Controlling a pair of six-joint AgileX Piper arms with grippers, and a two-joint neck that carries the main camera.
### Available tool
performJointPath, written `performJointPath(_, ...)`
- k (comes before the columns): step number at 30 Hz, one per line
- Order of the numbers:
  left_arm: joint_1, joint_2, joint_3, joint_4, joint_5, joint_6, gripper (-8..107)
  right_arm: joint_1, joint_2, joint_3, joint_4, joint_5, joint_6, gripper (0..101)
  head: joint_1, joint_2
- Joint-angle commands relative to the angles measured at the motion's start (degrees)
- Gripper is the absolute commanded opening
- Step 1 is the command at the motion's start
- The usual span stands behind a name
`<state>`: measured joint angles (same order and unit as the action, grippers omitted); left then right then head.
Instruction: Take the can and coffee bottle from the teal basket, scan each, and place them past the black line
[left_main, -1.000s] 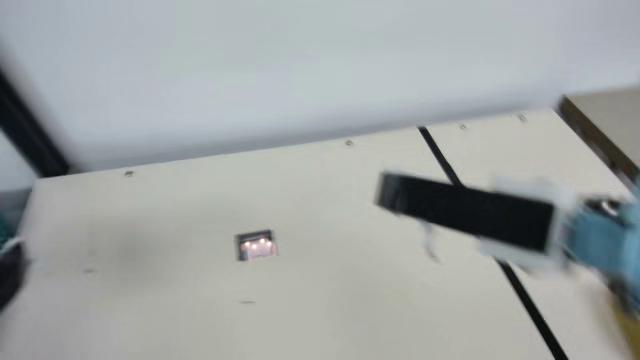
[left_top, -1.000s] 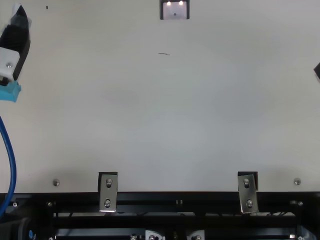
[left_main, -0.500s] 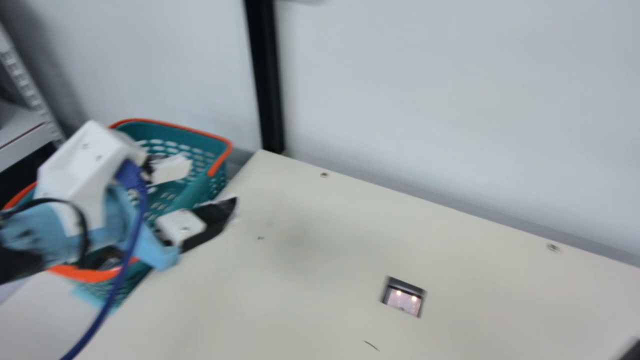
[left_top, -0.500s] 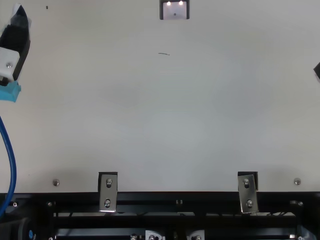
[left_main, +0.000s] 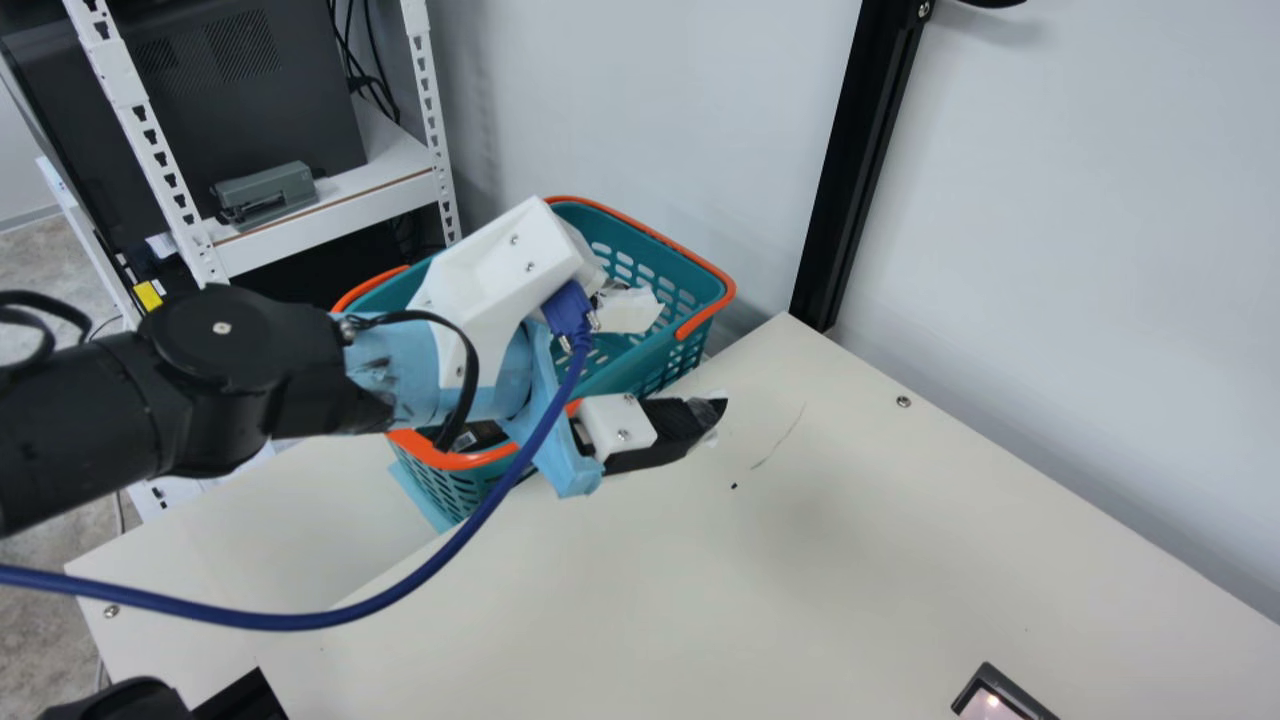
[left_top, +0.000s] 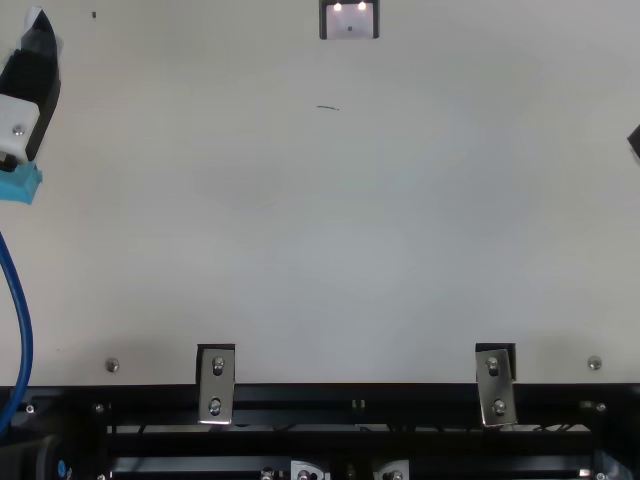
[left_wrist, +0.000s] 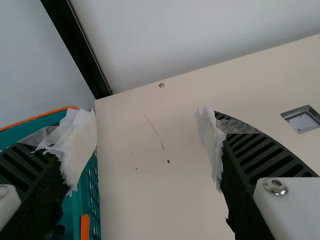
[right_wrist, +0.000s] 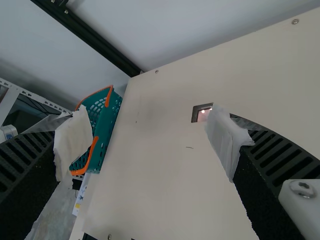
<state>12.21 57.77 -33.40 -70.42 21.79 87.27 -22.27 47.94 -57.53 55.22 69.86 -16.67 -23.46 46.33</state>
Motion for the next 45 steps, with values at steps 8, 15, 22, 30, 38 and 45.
performJointPath(8, -0.8, -0.5, -0.6, 3.2, -0.5, -4.0, 90, 0.0, 0.0, 0.0, 0.0, 0.0, 0.0, 101, -1.5, 1.3)
performJointPath(15, 2.0, 7.1, -5.2, 8.5, -6.8, -13.8, 90, 0.0, 0.0, 0.0, 0.0, 0.0, 0.0, 101, -1.5, 1.3)
performJointPath(22, 7.1, 18.1, -10.5, 18.8, -14.3, -28.4, 90, 0.0, 0.0, 0.0, 0.0, 0.0, 0.0, 101, -1.5, 1.3)
performJointPath(30, 15.9, 28.2, -16.2, 34.5, -13.0, -44.1, 90, 0.0, 0.0, 0.0, 0.0, 0.0, 0.0, 101, -1.5, 1.3)
performJointPath(38, 19.3, 34.0, -31.2, 57.6, 4.3, -67.5, 90, 0.0, 0.0, 0.0, 0.0, 0.0, 0.0, 101, -1.5, 1.3)
performJointPath(45, 15.3, 42.0, -48.6, 64.1, 20.1, -74.6, 90, 0.0, 0.0, 0.0, 0.0, 0.0, 0.0, 101, -1.5, 1.3)
